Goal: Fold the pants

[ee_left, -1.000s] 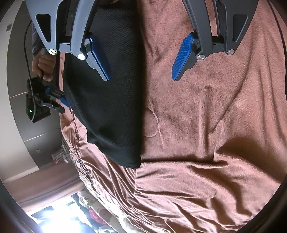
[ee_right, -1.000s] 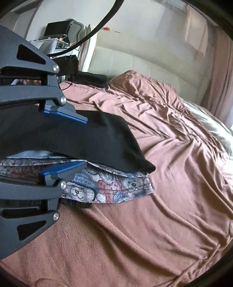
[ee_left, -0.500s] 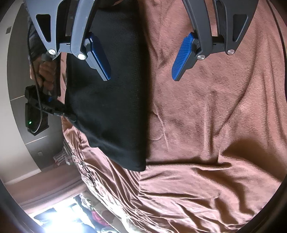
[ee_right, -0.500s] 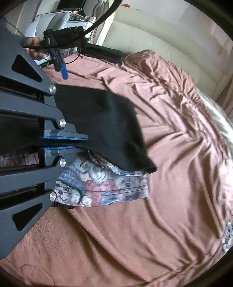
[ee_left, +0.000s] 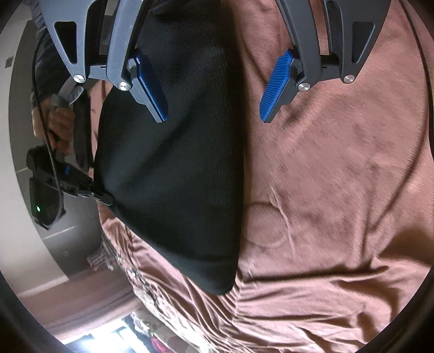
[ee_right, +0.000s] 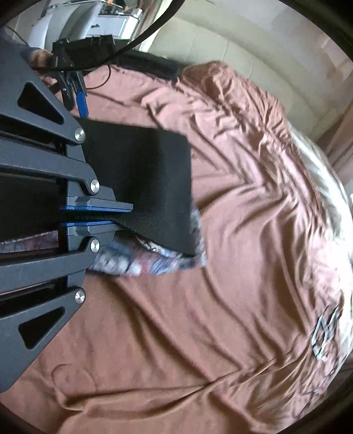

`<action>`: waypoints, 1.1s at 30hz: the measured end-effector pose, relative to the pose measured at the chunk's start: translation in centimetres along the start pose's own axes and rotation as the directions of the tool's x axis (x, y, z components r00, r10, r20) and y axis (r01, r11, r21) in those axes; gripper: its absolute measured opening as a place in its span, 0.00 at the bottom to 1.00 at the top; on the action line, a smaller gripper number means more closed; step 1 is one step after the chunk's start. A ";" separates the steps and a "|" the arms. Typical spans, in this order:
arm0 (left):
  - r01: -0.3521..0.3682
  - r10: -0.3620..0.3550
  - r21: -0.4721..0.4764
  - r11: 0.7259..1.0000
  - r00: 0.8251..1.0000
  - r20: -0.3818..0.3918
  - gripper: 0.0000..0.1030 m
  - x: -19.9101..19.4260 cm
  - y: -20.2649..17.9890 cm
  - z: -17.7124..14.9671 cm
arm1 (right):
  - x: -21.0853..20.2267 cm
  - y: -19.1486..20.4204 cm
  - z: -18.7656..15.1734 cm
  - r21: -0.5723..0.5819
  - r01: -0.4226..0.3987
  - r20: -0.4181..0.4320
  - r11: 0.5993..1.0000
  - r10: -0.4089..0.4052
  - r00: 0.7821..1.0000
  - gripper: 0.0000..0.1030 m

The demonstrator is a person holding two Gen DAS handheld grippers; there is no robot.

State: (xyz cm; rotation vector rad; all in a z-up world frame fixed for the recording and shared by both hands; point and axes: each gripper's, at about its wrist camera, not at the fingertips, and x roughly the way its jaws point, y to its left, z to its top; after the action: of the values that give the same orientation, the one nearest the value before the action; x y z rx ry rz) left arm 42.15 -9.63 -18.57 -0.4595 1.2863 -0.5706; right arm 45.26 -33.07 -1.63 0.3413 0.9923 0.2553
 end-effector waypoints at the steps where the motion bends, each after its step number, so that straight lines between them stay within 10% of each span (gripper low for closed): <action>1: -0.007 0.007 0.008 1.000 1.000 -0.006 0.70 0.2 -0.1 -0.2 | 0.5 -0.5 -0.4 0.014 0.014 -0.020 1.000 -0.013 1.000 0.02; 7: -0.020 0.021 0.036 0.999 0.999 -0.033 0.47 1.6 -1.0 -0.8 | 1.0 -1.6 -0.5 0.082 -0.066 -0.019 0.994 0.068 0.998 0.02; 16: -0.014 0.015 0.019 1.000 0.999 -0.029 0.43 1.8 -0.9 -0.6 | 3.8 -3.2 1.5 0.119 -0.151 -0.028 0.981 0.156 0.987 0.03; 33: 0.022 -0.023 -0.021 1.000 1.000 -0.016 0.44 1.6 0.1 -1.2 | 0.6 -2.5 -1.5 0.095 -0.006 0.004 0.995 0.006 1.000 0.05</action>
State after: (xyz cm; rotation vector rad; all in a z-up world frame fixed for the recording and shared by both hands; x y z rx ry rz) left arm 41.31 -10.56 -20.11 -0.4883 1.3048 -0.5810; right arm 44.50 -34.90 -3.84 0.4311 1.0016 0.2134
